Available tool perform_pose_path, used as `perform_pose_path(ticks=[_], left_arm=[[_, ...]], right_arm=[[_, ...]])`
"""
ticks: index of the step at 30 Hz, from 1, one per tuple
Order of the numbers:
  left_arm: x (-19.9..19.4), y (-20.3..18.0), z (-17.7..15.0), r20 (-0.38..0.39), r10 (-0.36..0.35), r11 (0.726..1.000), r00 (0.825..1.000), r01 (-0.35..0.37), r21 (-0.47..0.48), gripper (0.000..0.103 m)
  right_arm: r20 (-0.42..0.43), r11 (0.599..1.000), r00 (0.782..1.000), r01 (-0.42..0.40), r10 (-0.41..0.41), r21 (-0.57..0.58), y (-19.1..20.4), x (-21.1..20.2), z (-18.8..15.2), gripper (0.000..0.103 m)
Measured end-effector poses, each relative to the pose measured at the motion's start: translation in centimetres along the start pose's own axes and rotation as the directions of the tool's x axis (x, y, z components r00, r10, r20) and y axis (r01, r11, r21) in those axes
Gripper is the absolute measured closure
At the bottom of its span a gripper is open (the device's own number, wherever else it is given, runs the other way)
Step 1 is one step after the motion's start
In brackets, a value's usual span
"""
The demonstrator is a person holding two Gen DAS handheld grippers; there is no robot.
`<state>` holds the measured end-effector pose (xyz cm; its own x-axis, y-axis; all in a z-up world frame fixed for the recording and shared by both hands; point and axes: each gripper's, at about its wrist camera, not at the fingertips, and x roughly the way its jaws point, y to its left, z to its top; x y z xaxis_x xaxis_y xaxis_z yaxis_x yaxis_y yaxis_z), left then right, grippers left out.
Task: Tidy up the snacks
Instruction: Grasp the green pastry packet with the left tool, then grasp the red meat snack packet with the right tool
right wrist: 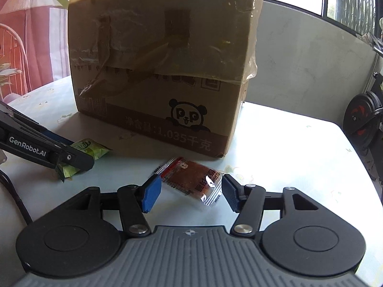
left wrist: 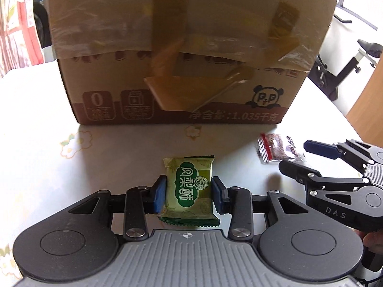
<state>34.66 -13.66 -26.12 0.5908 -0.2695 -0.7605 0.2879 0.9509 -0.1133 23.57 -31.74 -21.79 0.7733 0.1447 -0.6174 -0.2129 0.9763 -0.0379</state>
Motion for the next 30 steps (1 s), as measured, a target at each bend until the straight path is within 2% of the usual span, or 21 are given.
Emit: perform_pose_path(ticks=[6,9,11,15,18,24,30], left_arm=[[-0.2,0.9,-0.3,0.007,0.001,0.999,1.000,0.000,-0.046,0.061],[-1.3,2.1,-0.5,0.004,-0.002,0.997,1.000,0.002,-0.071,0.061],[-1.5,2.5,-0.7,0.006,-0.005,0.997,1.000,0.005,-0.079,0.061],[-2.0,3.2,-1.0,0.018,-0.015,0.995,1.000,0.017,-0.096,0.061],[-2.2,3.1,-1.0,0.028,-0.022,0.995,0.999,0.024,-0.098,0.061],[-2.3,3.5,-1.3,0.043,-0.038,0.994,0.998,0.042,-0.106,0.061],[-2.5,4.0,-1.6,0.054,-0.057,0.992,0.997,0.062,-0.113,0.061]], right_arm=[[-0.033,0.999,0.999,-0.015,0.016,0.047,-0.8,0.5,0.3,0.039],[-0.036,0.998,0.998,-0.046,0.047,0.032,-0.5,0.1,0.3,0.040],[-0.039,0.996,0.996,-0.084,0.084,0.000,0.1,-0.1,0.3,0.042],[-0.037,0.973,0.985,-0.173,0.170,-0.152,2.6,-0.9,0.2,0.046],[-0.018,0.978,0.992,-0.125,0.123,-0.166,2.8,-1.0,0.5,0.046],[-0.032,0.998,0.999,-0.035,0.033,-0.057,1.8,0.6,2.1,0.044],[-0.055,0.999,0.998,-0.032,0.030,-0.027,1.6,3.2,2.8,0.041]])
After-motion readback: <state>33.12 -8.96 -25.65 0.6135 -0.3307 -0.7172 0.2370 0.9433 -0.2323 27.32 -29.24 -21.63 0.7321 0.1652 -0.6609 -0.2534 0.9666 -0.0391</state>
